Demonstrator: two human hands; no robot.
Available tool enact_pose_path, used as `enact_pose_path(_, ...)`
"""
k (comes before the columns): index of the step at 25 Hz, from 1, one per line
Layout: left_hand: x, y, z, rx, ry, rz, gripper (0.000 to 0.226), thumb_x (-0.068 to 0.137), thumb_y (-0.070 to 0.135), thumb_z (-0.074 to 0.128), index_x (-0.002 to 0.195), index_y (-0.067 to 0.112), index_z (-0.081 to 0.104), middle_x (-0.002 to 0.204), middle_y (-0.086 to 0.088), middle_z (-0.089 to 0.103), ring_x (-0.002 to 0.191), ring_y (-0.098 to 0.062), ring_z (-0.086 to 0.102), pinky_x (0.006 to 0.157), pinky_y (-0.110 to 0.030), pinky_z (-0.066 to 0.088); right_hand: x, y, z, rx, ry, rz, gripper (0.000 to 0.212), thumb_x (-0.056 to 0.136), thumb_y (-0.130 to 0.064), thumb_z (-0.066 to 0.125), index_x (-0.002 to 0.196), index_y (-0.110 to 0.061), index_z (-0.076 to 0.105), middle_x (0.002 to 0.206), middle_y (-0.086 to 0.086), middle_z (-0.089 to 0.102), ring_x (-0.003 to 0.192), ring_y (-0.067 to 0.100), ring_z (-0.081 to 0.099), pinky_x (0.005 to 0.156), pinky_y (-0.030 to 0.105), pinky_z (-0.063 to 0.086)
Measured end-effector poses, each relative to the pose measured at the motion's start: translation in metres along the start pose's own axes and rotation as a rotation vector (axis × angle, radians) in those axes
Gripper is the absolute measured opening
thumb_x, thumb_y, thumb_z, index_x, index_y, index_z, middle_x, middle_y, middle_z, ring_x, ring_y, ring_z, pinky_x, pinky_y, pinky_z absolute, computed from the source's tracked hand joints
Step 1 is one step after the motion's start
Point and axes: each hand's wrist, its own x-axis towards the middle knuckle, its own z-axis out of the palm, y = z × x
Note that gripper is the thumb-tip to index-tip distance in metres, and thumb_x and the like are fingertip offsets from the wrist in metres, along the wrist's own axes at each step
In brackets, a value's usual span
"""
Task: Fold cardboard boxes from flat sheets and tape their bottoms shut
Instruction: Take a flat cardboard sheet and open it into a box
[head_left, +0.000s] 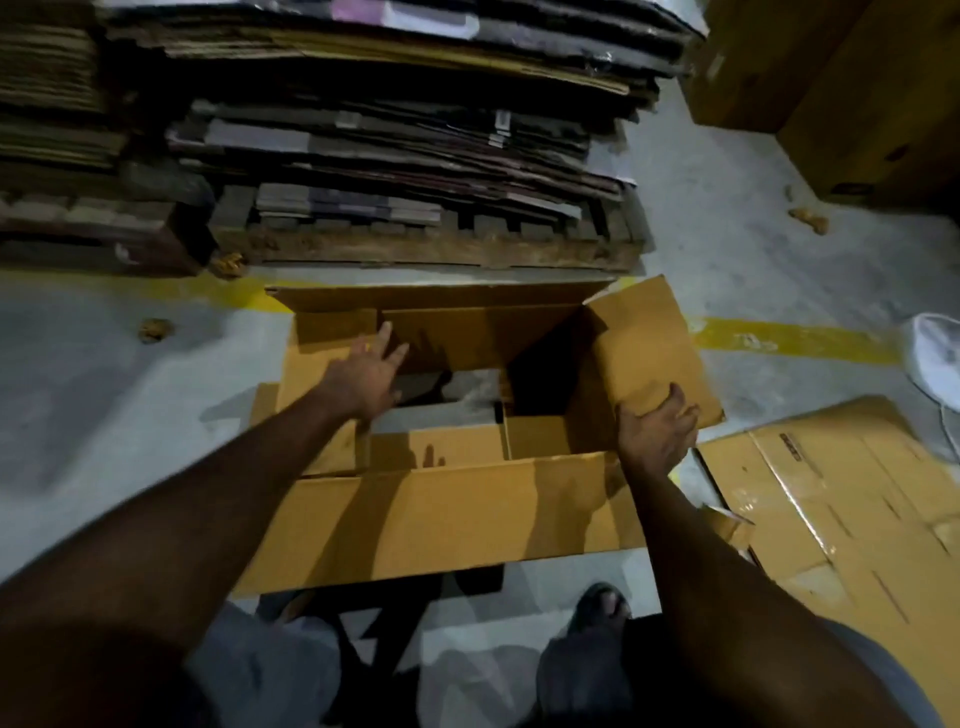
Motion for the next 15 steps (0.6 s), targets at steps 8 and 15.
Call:
enact_pose_path(8,0.091,0.008,-0.053,0.067,0.068,-0.092,0.083,0.092,0.045,0.055,0.154,0.028,0.002,0.157,-0.007,-0.027,0.146,-0.039,-0.009,0.111,-0.065,0.02,0.054,0.022,0.015,0.382,0.257,0.106,0.08,0.085,-0.023,0.071,0.152,-0.016,0.028,0.154,0.024,0.02,0.137,0.042,0.031,0.11,0.049,0.034)
enact_pose_path(15,0.125,0.008,-0.079,0.027,0.092,-0.159,0.086,0.089,0.046,0.06,0.154,0.031,0.006,0.157,-0.007,-0.028,0.144,-0.044,0.0,0.11,-0.062,0.028,0.012,0.017,0.033,0.151,0.171,-0.571,0.042,0.097,-0.031,0.042,0.134,-0.015,0.051,0.131,0.014,0.051,0.108,0.036,0.055,0.084,0.045,0.049)
